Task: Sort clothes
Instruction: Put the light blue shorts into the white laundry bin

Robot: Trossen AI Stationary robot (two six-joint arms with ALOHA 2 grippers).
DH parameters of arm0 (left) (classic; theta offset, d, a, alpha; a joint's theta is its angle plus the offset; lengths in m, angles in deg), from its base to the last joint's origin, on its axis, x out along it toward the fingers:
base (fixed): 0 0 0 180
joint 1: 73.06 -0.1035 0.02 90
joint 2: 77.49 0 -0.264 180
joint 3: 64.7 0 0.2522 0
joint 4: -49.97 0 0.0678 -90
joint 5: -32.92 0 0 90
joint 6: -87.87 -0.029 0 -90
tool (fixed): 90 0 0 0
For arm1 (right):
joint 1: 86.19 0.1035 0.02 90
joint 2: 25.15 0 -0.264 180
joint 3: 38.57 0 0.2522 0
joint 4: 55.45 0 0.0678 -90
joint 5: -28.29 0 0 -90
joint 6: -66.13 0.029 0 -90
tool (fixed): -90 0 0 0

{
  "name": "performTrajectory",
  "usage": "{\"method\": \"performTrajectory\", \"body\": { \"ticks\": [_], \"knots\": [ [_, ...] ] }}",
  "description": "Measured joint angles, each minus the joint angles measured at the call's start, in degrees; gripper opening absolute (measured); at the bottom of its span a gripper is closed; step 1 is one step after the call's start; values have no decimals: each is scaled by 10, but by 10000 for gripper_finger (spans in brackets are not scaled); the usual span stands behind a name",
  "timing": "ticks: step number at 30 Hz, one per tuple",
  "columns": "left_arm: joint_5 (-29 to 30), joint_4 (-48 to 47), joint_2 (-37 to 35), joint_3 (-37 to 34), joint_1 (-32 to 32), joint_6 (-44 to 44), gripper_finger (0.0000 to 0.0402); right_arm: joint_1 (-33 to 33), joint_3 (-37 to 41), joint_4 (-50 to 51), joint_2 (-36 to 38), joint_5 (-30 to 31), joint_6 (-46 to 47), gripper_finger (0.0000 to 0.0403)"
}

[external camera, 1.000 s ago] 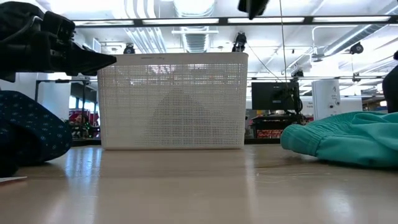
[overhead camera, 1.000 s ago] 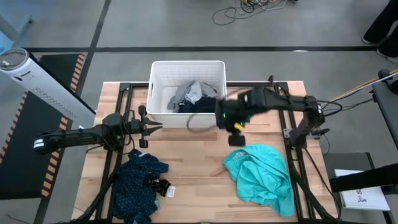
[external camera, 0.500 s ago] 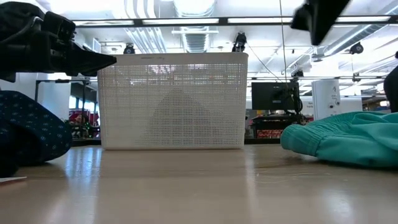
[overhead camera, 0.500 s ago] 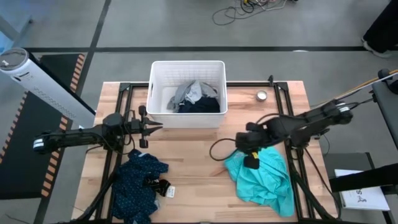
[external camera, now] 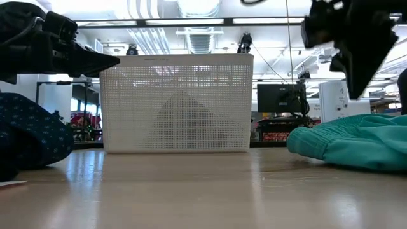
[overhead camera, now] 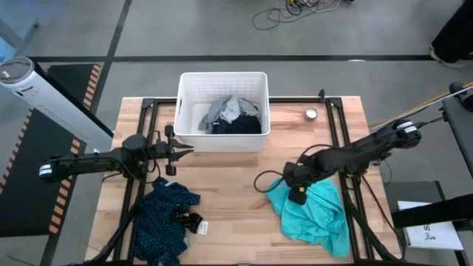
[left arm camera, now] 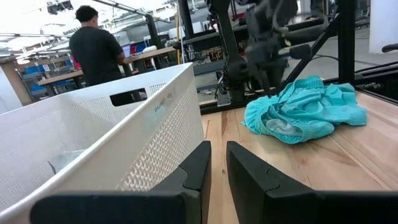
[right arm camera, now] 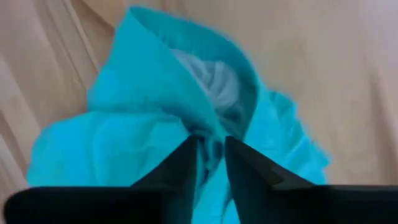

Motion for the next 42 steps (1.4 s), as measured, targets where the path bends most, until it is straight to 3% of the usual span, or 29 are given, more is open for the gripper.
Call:
{"method": "performTrajectory", "body": {
  "ticks": [9,15,20,26,31,38,42],
  "knots": [
    [0,1,7,0,0,0,38,0,1,-16,-83,-20,6,183],
    [0,5,11,0,0,0,38,0,1,-14,-138,-23,-22,227],
    [0,5,11,0,0,0,38,1,-18,13,-151,-64,-38,236],
    [0,7,12,0,0,0,38,1,-76,115,-130,-16,-38,234],
    [0,7,13,0,0,0,38,1,-100,147,-122,-14,-24,240],
    [0,7,14,0,0,0,38,1,-47,152,-126,-20,-24,241],
    [0,9,15,0,0,0,38,0,7,106,-126,-61,-24,241]
  ]
}}
